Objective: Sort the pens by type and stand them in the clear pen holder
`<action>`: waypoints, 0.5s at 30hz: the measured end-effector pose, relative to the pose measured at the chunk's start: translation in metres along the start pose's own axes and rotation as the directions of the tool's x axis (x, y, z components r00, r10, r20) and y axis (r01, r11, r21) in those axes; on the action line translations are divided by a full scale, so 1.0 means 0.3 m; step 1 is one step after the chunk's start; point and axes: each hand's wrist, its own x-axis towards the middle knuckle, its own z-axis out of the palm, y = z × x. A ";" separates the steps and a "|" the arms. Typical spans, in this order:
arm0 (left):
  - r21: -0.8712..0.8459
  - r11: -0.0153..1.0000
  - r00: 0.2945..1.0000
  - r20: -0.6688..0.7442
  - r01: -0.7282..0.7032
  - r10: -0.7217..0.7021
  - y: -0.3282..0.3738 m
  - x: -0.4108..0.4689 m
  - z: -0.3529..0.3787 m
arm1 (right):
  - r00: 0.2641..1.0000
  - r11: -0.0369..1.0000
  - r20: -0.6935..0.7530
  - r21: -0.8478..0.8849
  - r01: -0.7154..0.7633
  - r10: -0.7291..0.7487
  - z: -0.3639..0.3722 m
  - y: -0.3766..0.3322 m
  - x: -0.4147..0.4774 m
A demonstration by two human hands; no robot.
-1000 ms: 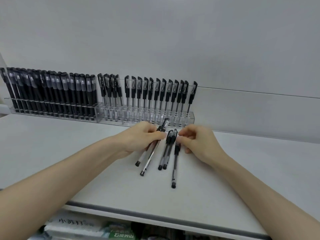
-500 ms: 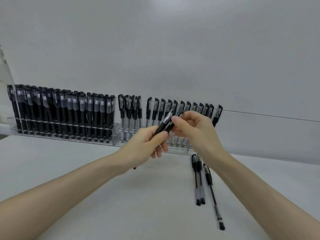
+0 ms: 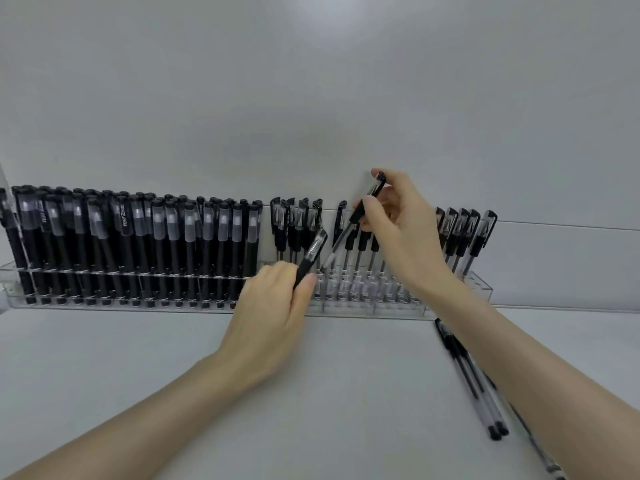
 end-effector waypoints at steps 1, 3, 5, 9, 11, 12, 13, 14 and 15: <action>-0.013 1.000 1.000 0.012 0.010 -0.009 -0.004 -0.001 0.001 | 1.000 1.000 0.004 -0.006 0.013 -0.013 0.009 0.002 -0.002; -0.059 0.997 0.999 0.019 0.044 -0.043 -0.007 0.002 0.000 | 0.998 0.998 0.034 -0.029 0.050 -0.049 0.026 0.010 -0.003; -0.109 0.990 0.996 0.025 0.087 -0.084 -0.004 0.003 -0.004 | 0.995 0.994 0.070 -0.067 0.081 -0.076 0.036 0.015 -0.003; -0.145 0.982 0.992 0.045 0.122 -0.117 -0.006 0.006 -0.006 | 0.988 0.985 0.096 -0.111 0.134 -0.123 0.045 0.018 0.002; -0.153 0.979 0.991 0.047 0.132 -0.127 -0.008 0.006 -0.004 | 0.980 0.977 0.137 -0.138 0.160 -0.141 0.048 0.018 0.007; -0.156 0.978 0.990 0.049 0.139 -0.133 -0.009 0.006 -0.003 | 0.975 0.970 0.164 -0.165 0.179 -0.152 0.049 0.019 0.008; -0.161 0.976 0.989 0.051 0.144 -0.138 -0.010 0.006 -0.002 | 0.969 0.962 0.190 -0.191 0.193 -0.157 0.050 0.020 0.008; -0.168 0.975 0.989 0.053 0.148 -0.141 -0.010 0.005 -0.001 | 0.965 0.957 0.210 -0.209 0.200 -0.155 0.050 0.020 0.007; -0.174 0.973 0.988 0.052 0.149 -0.142 -0.010 0.004 -0.001 | 0.963 0.956 0.224 -0.217 0.198 -0.149 0.050 0.018 0.007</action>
